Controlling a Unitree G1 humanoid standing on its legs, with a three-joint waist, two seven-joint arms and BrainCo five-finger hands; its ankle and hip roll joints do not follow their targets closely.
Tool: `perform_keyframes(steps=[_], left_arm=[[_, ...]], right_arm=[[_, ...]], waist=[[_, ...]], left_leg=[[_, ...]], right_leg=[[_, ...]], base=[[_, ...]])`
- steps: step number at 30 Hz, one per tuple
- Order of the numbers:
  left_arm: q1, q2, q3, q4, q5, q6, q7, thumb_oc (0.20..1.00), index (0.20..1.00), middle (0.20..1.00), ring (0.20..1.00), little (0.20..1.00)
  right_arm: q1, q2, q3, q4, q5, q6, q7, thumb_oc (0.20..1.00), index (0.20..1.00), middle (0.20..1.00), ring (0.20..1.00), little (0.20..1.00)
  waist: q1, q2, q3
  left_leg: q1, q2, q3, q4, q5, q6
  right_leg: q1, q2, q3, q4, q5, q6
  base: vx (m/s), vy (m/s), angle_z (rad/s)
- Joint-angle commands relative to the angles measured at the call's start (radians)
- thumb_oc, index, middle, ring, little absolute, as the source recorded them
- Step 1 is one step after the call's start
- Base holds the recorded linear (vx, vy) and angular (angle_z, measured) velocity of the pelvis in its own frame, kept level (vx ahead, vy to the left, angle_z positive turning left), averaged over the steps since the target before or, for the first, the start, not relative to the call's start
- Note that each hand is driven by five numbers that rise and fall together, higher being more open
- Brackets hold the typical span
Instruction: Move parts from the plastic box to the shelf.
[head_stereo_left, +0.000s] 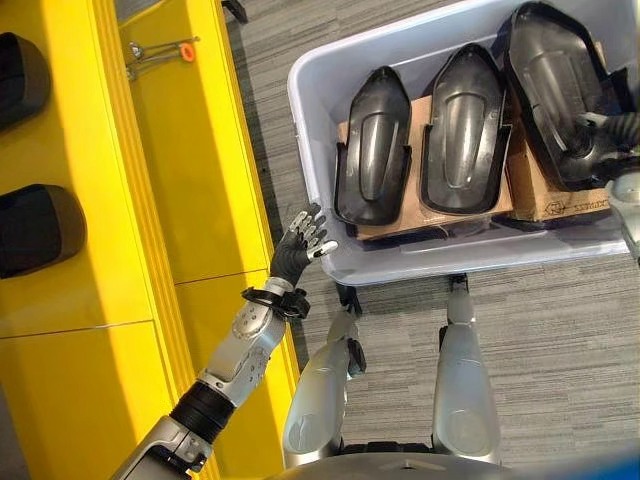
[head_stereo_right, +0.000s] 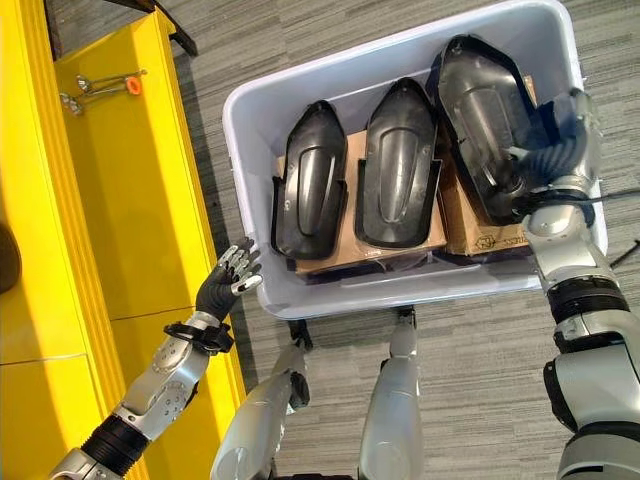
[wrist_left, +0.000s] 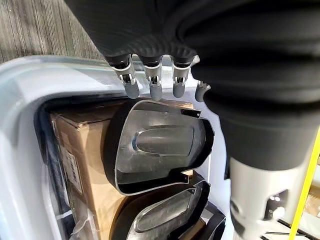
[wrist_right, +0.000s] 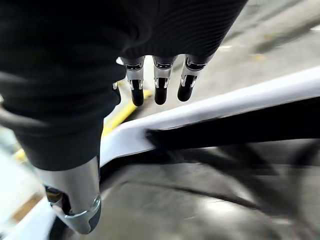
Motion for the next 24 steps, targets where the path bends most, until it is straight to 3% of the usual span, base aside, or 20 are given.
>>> perform_keyframes(steps=[1, 4, 12, 24], left_arm=[[-0.032, -0.012, 0.012, -0.039, 0.024, -0.056, 0.035, 1.0, 1.0, 1.0, 1.0, 1.0], [-0.04, -0.023, 0.015, -0.032, 0.036, -0.062, 0.039, 1.0, 1.0, 1.0, 1.0, 1.0], [-0.035, -0.024, 0.007, -0.025, 0.028, -0.069, 0.03, 1.0, 1.0, 1.0, 1.0, 1.0], [-0.016, -0.012, -0.019, -0.032, -0.002, -0.063, 0.021, 1.0, 1.0, 1.0, 1.0, 1.0]], right_arm=[[-0.063, -0.012, -0.02, -0.038, -0.159, 0.034, -0.096, 1.0, 1.0, 1.0, 1.0, 1.0], [-0.039, 0.014, -0.036, -0.09, -0.282, 0.074, -0.119, 1.0, 1.0, 1.0, 1.0, 1.0], [-0.018, 0.06, -0.037, -0.024, -0.233, 0.055, -0.085, 1.0, 1.0, 1.0, 1.0, 1.0], [-0.154, 0.065, -0.02, 0.388, 0.229, -0.06, 0.044, 1.0, 1.0, 1.0, 1.0, 1.0]], waist=[[0.014, 0.01, 0.014], [0.018, 0.012, 0.014], [0.029, 0.017, 0.01], [0.049, 0.032, 0.013]], left_leg=[[0.072, 0.095, -0.067, 0.018, -0.053, -0.083], [0.068, 0.091, -0.072, 0.017, -0.053, -0.082], [0.061, 0.09, -0.075, 0.017, -0.051, -0.083], [0.054, 0.087, -0.074, 0.013, -0.048, -0.084]], right_leg=[[-0.155, -0.013, 0.006, 0.339, -0.209, 0.0], [-0.157, -0.014, 0.005, 0.339, -0.209, 0.0], [-0.162, -0.018, 0.002, 0.337, -0.208, -0.001], [-0.179, -0.013, 0.009, 0.34, -0.207, -0.003]], base=[[0.0, 0.0, 0.0], [0.0, 0.0, 0.0], [0.0, 0.0, 0.0], [0.0, 0.0, 0.0]])
